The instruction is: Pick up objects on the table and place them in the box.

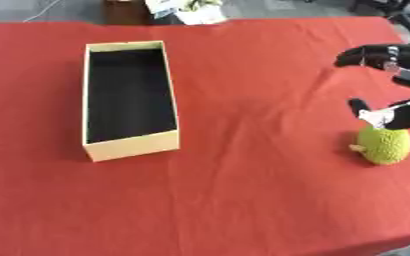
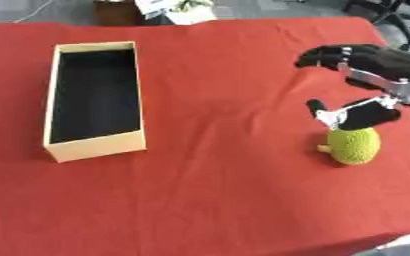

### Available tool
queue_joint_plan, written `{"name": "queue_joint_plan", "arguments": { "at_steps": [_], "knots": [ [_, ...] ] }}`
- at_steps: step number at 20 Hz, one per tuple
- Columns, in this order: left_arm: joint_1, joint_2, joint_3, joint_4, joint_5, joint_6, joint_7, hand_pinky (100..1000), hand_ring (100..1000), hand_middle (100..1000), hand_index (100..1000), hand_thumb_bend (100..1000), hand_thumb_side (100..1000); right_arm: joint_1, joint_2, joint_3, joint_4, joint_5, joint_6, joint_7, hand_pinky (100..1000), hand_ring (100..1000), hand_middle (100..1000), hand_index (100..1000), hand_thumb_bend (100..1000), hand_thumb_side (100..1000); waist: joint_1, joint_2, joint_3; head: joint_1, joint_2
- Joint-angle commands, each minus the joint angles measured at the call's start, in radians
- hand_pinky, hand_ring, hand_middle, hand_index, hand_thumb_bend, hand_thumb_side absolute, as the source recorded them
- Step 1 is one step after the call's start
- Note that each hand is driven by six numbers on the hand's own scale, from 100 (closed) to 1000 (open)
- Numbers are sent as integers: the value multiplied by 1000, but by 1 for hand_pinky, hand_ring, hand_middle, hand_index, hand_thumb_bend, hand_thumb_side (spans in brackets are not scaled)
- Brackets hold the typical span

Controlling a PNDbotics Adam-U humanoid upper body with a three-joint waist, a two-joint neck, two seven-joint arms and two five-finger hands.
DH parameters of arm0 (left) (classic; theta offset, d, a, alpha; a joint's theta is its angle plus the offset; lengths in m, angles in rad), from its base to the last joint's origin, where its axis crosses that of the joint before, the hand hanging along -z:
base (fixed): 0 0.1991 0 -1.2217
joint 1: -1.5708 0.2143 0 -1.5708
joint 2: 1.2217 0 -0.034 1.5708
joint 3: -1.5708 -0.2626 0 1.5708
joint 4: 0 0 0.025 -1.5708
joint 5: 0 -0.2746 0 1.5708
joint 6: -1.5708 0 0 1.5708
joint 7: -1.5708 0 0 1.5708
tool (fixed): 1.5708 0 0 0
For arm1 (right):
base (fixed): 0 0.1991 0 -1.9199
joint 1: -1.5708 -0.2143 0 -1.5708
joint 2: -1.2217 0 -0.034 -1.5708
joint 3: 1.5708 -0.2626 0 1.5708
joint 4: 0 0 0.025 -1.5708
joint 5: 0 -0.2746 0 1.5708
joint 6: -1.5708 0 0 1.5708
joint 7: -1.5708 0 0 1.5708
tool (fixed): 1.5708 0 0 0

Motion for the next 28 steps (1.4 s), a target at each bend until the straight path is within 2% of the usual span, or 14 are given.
{"name": "queue_joint_plan", "arguments": {
  "at_steps": [1, 3, 5, 9, 16, 22, 24, 28],
  "knots": [
    [-5, 38, 6, -15, -3, 3, -1, 553, 617, 697, 658, 148, 688, 21, 10, -30, 4, 50, 20, 45, 1000, 1000, 947, 973, 126, 379, 2, -16, 0, -4, 4],
    [-5, 37, 6, -15, -3, 5, -2, 552, 617, 697, 658, 148, 688, 35, 28, -35, 17, 71, 33, 76, 1000, 1000, 956, 992, 149, 382, 2, -17, -1, -4, 4],
    [-4, 36, 6, -15, -4, 7, -2, 552, 617, 697, 658, 149, 688, 41, 39, -41, 27, 75, 41, 106, 1000, 1000, 961, 1000, 143, 429, 2, -19, -2, -4, 5],
    [-1, 36, 5, -15, -6, 10, -4, 552, 617, 698, 658, 148, 688, 57, 44, -55, 60, 75, 53, 137, 1000, 1000, 963, 1000, 202, 394, 3, -21, -5, -4, 8],
    [1, 33, 1, -15, -6, 18, -10, 551, 617, 699, 657, 148, 688, 73, 49, -69, 92, 99, 55, 109, 1000, 985, 951, 1000, 278, 313, 3, -22, -11, -5, 9],
    [2, 27, -1, -15, -5, 24, -17, 550, 618, 700, 656, 147, 688, 59, 53, -68, 146, 128, 63, 84, 1000, 984, 953, 1000, 280, 323, 3, -22, -8, -6, 6],
    [2, 24, -2, -15, -5, 26, -19, 550, 618, 700, 656, 147, 688, 53, 51, -68, 172, 139, 67, 85, 1000, 983, 956, 1000, 314, 318, 3, -21, -6, -7, 5],
    [2, 20, -3, -15, -5, 29, -22, 550, 618, 700, 656, 147, 688, 36, 46, -59, 228, 165, 72, 93, 1000, 981, 956, 1000, 326, 326, 3, -20, -2, -11, 4]
  ]
}}
